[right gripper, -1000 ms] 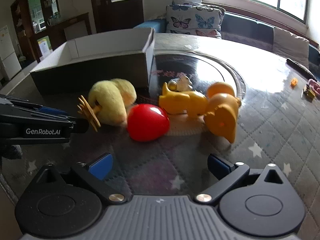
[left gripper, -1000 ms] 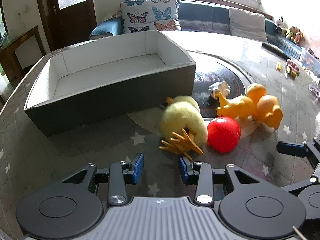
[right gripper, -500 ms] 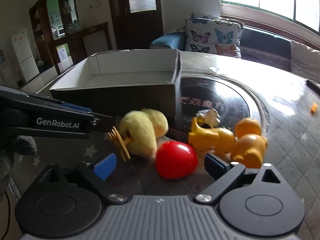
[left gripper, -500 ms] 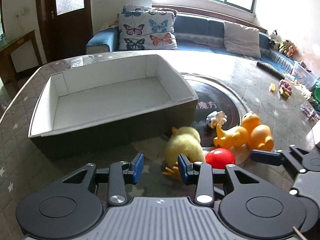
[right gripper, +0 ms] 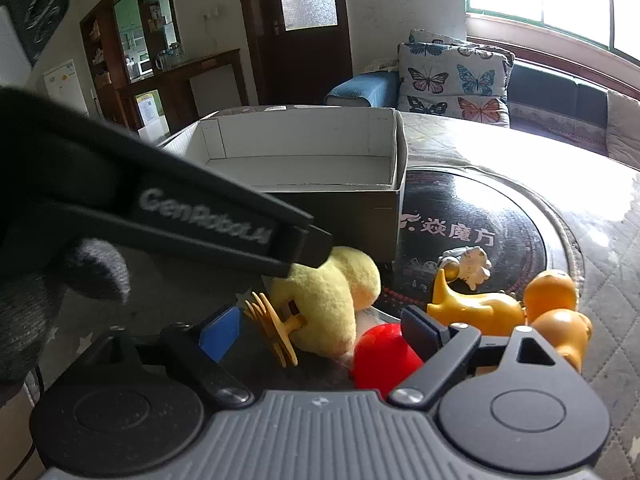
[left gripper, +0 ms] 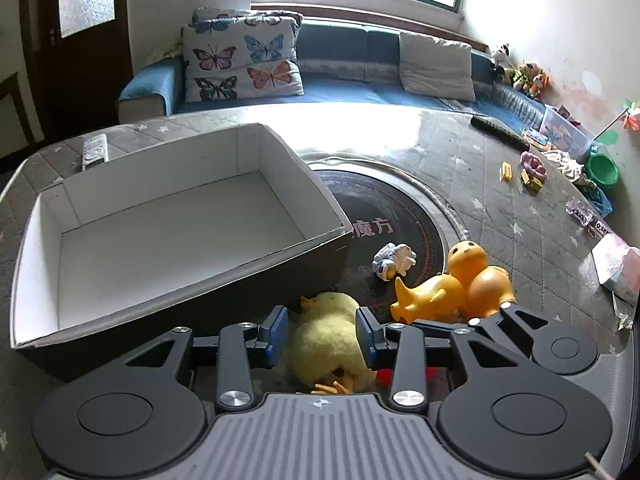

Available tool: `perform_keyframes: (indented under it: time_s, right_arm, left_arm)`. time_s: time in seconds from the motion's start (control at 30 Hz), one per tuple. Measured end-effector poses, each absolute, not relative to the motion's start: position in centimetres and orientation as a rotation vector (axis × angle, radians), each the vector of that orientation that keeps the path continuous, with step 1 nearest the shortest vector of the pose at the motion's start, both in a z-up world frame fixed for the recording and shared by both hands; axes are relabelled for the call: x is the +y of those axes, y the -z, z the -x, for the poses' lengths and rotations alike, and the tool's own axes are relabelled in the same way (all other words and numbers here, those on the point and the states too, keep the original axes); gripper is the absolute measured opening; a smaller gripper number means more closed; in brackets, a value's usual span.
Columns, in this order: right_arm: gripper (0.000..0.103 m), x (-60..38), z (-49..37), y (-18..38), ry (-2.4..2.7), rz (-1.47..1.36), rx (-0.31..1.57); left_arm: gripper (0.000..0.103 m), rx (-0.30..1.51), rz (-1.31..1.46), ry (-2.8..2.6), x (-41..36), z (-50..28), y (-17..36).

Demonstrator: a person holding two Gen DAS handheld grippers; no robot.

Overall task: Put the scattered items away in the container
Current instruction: 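Lower the open right gripper around the yellow plush chick, then close the right gripper on the yellow plush chick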

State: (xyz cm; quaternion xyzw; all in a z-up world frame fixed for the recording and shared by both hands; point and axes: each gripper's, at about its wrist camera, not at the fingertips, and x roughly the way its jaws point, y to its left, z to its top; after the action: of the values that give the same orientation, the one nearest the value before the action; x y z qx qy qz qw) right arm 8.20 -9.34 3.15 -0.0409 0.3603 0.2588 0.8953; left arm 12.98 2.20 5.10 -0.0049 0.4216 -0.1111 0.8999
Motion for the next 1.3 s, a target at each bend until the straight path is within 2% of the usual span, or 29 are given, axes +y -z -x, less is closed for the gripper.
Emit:
perform_keyframes:
  time_s: [0.2, 0.33, 0.43, 0.63, 0.87, 1.03, 1.3]
  right_arm:
    - [0.08, -8.8, -8.7, -2.6, -0.548, 0.106, 0.744]
    - [0.066, -8.9, -9.1, -2.3, -0.572, 0.088, 0.761]
    - [0.06, -9.0, -9.3, -2.0, -0.585, 0.078, 0.772]
    - [0.057, -9.5, -9.4, -1.9, -0.594, 0.06, 0.768]
    - [0.054, -9.8, -8.0, -2.2, -0.594, 0.084, 0.738]
    - [0.054, -10.0, -6.7, -3.5, -0.609, 0.104, 0.7]
    - [0.054, -9.4, -8.1, -6.9, -0.647, 0.133, 0.59]
  left_arm:
    - [0.04, 0.917, 0.033, 0.287, 2.1, -14.4, -4.5]
    - [0.04, 0.949, 0.029, 0.275, 2.2, -15.2, -3.7]
    - [0.04, 0.97, 0.042, 0.278, 2.4, -15.6, -3.1]
    - [0.04, 0.992, 0.09, 0.294, 2.8, -16.3, -2.6]
    - [0.034, 0.973, 0.116, 0.32, 3.2, -15.2, -3.3]
    - [0.03, 0.917, 0.127, 0.32, 3.7, -14.5, -5.2]
    - [0.029, 0.805, 0.14, 0.299, 4.6, -14.0, -8.9]
